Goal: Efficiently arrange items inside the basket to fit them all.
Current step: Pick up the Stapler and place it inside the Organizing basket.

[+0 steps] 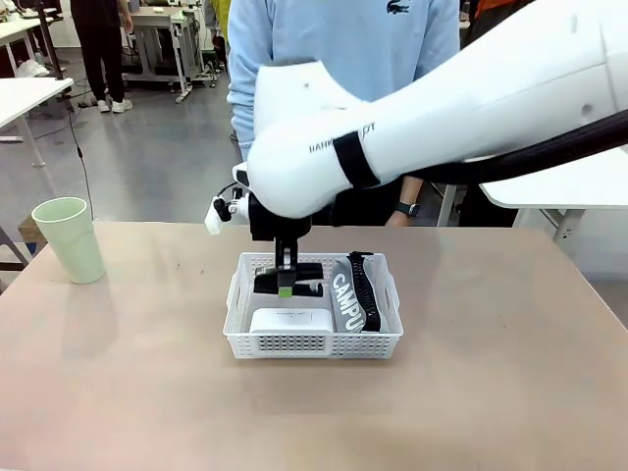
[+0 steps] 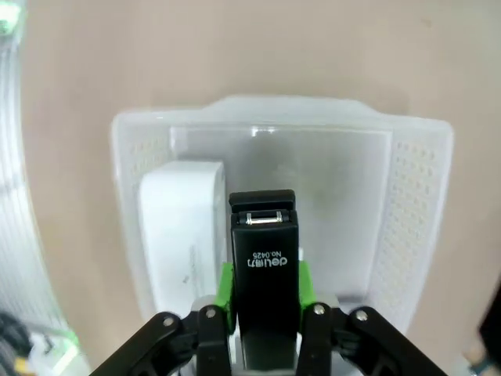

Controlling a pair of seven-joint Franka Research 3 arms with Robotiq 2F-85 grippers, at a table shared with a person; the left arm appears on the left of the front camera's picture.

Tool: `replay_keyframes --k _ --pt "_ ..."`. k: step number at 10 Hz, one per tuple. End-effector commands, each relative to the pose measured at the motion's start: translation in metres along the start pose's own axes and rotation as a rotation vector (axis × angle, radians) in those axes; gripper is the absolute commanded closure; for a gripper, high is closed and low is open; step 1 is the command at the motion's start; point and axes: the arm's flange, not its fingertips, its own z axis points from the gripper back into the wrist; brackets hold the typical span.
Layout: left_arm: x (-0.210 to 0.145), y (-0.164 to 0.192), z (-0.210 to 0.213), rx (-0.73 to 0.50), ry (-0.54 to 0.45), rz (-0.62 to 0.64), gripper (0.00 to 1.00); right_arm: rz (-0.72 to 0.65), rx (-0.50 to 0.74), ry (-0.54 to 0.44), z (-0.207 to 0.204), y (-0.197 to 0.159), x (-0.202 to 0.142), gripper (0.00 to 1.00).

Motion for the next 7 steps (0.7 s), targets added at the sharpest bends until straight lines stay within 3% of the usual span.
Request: replay_keyframes --k 1,7 --pt "-0.002 -0.002 0.002 -0.012 -0.003 -0.021 0.0 -0.177 -0.061 -0.088 -0.013 0.009 -0.007 0.63" --pt "-0.002 -0.002 0.002 -0.012 -0.003 -0.021 0.0 -0.232 -0.025 -0.089 -0.047 -0.012 -0.011 0.63"
